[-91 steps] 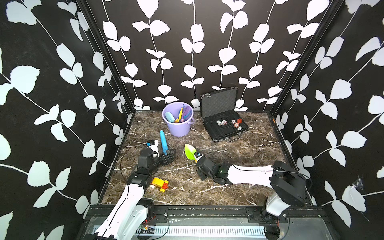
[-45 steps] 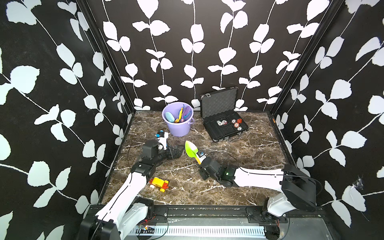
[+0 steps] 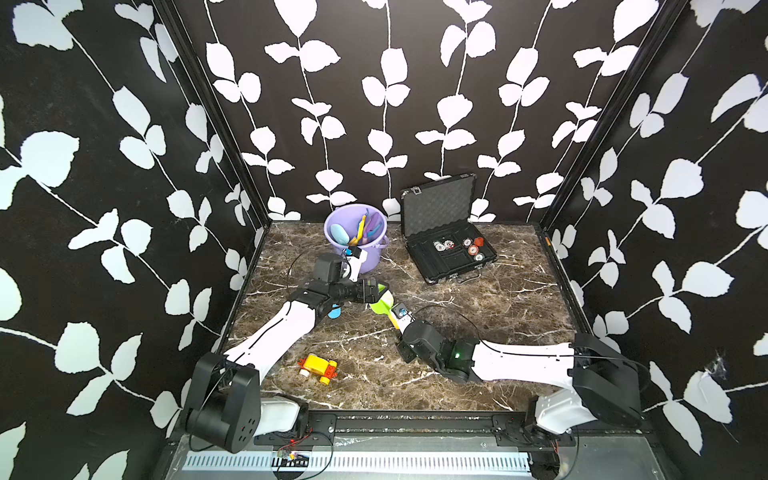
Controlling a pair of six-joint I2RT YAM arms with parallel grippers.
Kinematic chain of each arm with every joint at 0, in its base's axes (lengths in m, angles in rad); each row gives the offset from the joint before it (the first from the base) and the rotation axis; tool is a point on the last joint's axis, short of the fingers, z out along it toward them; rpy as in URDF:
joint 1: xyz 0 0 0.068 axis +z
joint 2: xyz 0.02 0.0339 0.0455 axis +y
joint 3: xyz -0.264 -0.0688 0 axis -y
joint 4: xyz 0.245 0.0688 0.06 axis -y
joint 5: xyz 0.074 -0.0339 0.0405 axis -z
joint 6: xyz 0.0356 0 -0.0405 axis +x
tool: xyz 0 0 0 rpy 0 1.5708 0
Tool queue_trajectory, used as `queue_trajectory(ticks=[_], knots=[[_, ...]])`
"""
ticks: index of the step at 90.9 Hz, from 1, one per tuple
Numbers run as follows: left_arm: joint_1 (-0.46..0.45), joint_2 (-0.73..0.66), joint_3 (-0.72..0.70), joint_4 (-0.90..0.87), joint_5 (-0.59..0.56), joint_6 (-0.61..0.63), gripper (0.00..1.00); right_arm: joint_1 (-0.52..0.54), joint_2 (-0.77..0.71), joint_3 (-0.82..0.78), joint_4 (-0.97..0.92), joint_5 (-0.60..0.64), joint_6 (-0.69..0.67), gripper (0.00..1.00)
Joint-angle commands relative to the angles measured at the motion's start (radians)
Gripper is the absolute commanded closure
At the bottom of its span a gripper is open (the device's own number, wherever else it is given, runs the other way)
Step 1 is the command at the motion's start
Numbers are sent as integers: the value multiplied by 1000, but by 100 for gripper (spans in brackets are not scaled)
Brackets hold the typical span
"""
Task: Organize the gardening tools
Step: Pick up the gardening tool from the center of the board.
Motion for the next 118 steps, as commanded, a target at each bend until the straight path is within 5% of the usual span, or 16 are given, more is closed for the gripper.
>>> queue_trajectory(ticks=[1, 10, 20, 30, 40, 58, 75, 91, 118], knots=[[-3, 2, 30, -28, 52, 49, 36, 12, 5, 61, 16, 52, -16, 100], [-3, -9, 28, -41, 51, 55, 42, 13, 14, 74, 13, 62, -21, 100], [-3, -51, 8, -46, 31, 53, 25, 13, 17, 79, 14, 71, -30, 100], [-3, -89, 8, -72, 4, 54, 25, 13, 18, 82, 15, 80, -39, 100], [-3, -108, 11, -89, -1, 56, 42, 13, 16, 84, 21, 71, -47, 100], [-3, -117, 44, -131, -12, 52, 99, 13, 15, 110, -8, 66, -53, 100], [-3, -144, 84, -162, -54, 79, 100, 12, 4, 137, -42, 95, -80, 100], [-2, -200, 115, -161, -176, 108, 100, 12, -31, 135, -72, 129, -62, 36], [-3, -212, 359, -180, -513, 208, 100, 1, -133, 42, -105, 281, 19, 10]])
